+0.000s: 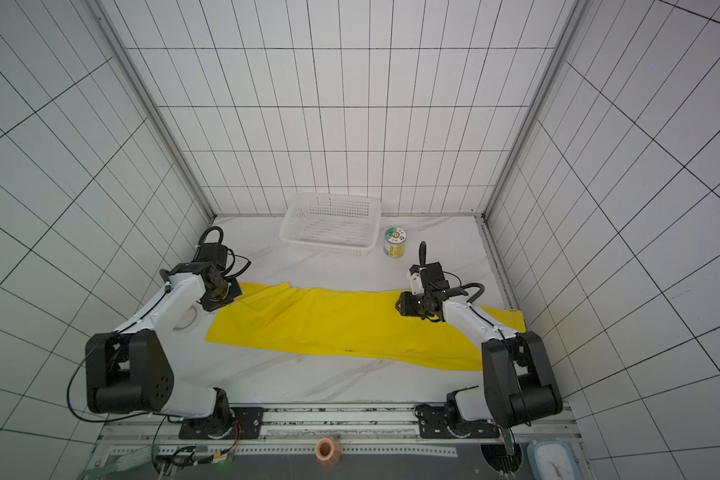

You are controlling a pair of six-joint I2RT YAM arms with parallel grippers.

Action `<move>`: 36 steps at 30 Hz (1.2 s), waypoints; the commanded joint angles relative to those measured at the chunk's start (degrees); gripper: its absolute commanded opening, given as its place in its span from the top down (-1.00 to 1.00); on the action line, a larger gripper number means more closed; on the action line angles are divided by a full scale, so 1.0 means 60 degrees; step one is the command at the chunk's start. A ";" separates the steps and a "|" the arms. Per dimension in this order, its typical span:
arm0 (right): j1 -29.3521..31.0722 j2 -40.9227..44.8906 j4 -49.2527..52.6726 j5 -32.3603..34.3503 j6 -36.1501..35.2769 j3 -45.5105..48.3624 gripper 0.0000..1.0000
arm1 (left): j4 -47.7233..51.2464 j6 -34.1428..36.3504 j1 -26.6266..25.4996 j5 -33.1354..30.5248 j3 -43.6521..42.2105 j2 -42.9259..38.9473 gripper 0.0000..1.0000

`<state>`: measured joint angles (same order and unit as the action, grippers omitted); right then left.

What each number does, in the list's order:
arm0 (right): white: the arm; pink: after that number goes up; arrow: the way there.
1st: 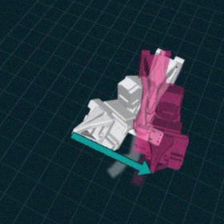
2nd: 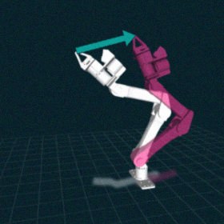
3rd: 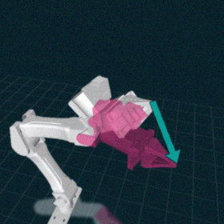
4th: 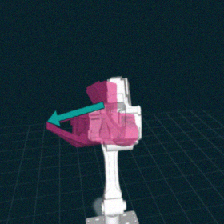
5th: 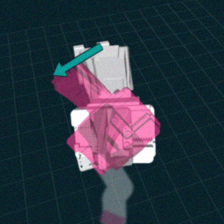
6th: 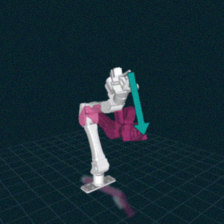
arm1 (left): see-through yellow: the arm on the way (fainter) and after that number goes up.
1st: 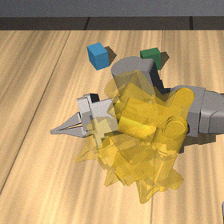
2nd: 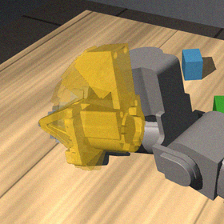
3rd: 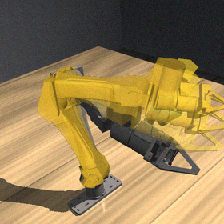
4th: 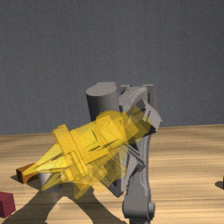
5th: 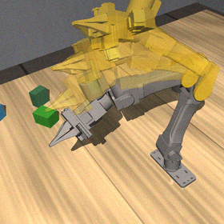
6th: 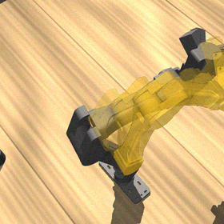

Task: Fold and stack the trousers

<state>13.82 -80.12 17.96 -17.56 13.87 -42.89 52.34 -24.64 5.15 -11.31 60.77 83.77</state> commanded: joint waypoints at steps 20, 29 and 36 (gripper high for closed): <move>0.0056 -0.0121 -0.0100 -0.0123 -0.0167 -0.0503 0.10 | 0.0044 -0.0515 0.1276 -0.2386 -0.1302 -0.0327 0.68; -0.0529 0.0978 0.1131 0.0289 -0.0355 -0.0942 -0.12 | -0.0260 0.0692 0.1107 -0.0662 -0.0659 -0.0926 -0.27; -0.0532 0.1510 0.1367 -0.0097 -0.0637 -0.0857 -0.24 | -0.0174 0.2737 0.0768 0.0219 -0.0002 0.0237 -0.33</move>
<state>10.76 -72.29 23.75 -16.93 11.90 -42.92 51.92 -15.68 9.74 -12.99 58.96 81.60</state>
